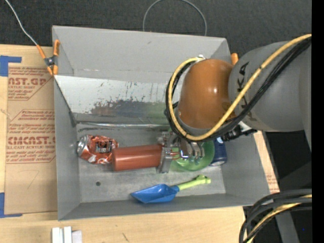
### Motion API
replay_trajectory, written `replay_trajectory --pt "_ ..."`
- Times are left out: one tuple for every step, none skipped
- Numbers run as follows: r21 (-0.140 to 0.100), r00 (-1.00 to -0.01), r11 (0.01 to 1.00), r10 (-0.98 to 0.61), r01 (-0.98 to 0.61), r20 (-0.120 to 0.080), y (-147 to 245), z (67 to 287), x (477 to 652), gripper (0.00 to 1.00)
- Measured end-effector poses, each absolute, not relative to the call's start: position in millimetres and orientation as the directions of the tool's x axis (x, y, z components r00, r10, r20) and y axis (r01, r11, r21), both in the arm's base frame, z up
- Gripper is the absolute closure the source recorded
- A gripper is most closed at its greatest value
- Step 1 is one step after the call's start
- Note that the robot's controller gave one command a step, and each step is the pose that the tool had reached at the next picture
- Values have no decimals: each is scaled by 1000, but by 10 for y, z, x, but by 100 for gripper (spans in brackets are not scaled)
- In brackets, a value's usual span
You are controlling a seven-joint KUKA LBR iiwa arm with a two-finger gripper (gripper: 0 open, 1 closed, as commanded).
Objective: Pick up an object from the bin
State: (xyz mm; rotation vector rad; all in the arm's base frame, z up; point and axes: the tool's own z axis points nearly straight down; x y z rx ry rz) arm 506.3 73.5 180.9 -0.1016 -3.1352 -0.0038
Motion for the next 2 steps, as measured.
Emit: replay_trajectory --pt "5 -999 999 42 42 -9 903 770 5472 100" --pt "6 -999 999 42 42 -9 903 770 5472 100"
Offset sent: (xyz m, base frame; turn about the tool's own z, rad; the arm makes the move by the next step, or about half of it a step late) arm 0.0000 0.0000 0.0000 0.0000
